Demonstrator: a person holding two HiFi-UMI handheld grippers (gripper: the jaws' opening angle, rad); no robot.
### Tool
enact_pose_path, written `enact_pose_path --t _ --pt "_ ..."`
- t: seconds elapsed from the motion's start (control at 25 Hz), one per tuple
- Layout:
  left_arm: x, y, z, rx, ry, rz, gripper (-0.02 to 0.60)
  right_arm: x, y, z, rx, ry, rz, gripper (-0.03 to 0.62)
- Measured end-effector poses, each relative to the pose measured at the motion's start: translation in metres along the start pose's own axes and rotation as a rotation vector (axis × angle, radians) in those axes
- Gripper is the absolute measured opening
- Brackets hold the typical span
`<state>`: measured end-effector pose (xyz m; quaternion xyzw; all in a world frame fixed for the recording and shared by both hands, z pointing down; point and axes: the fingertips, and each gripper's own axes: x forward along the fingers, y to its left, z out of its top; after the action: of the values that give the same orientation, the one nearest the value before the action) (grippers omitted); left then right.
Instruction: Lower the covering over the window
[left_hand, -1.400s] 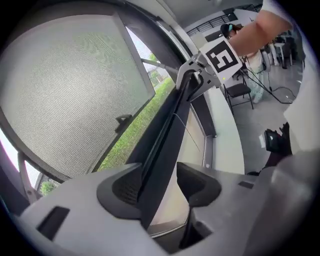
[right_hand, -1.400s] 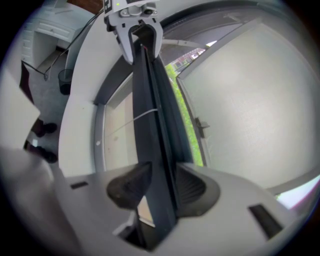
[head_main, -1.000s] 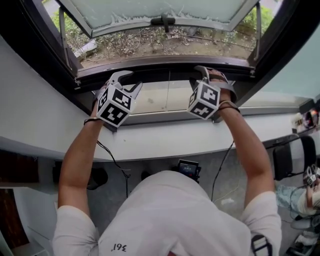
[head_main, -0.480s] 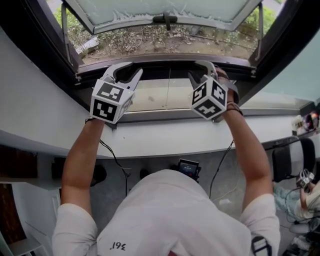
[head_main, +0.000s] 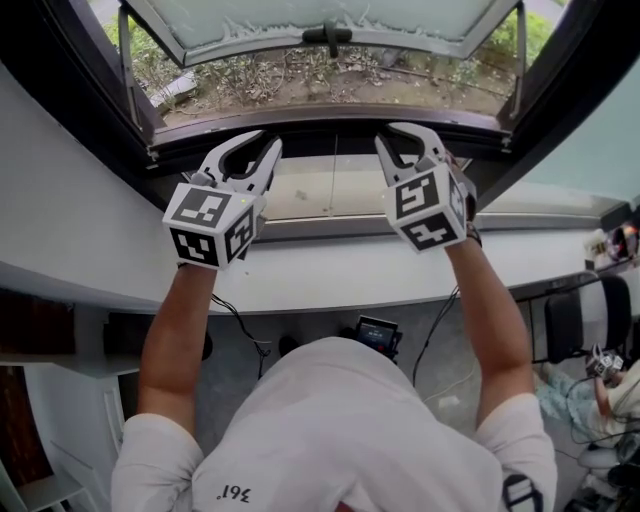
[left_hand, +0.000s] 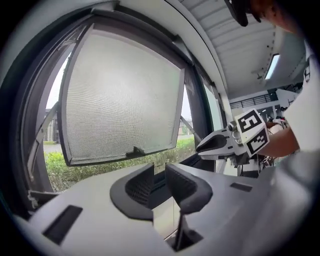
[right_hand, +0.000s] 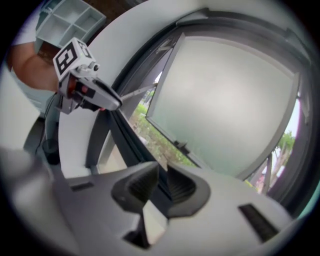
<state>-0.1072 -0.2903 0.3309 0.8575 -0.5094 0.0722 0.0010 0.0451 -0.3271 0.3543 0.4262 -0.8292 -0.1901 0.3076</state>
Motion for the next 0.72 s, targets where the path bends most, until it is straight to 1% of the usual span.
enact_pose_path --t 0.28,0.44,0.56,0.72 --pt "-0.020 -0.014 -0.002 -0.105 -0.074 0.004 0.059 -0.021 0.004 0.005 0.150 -0.074 0.002 0.043" --pt "-0.029 -0.024 -0.011 -0.145 -0.076 0.000 0.048 -0.033 0.007 0.000 0.236 -0.101 -0.001 0.035" --pt "-0.035 -0.035 -0.019 -0.172 -0.070 -0.010 0.044 -0.041 0.011 -0.006 0.264 -0.108 -0.002 0.034" --pt "-0.041 -0.051 -0.027 -0.186 -0.061 -0.016 0.043 -0.048 0.019 -0.018 0.299 -0.108 0.019 0.034"
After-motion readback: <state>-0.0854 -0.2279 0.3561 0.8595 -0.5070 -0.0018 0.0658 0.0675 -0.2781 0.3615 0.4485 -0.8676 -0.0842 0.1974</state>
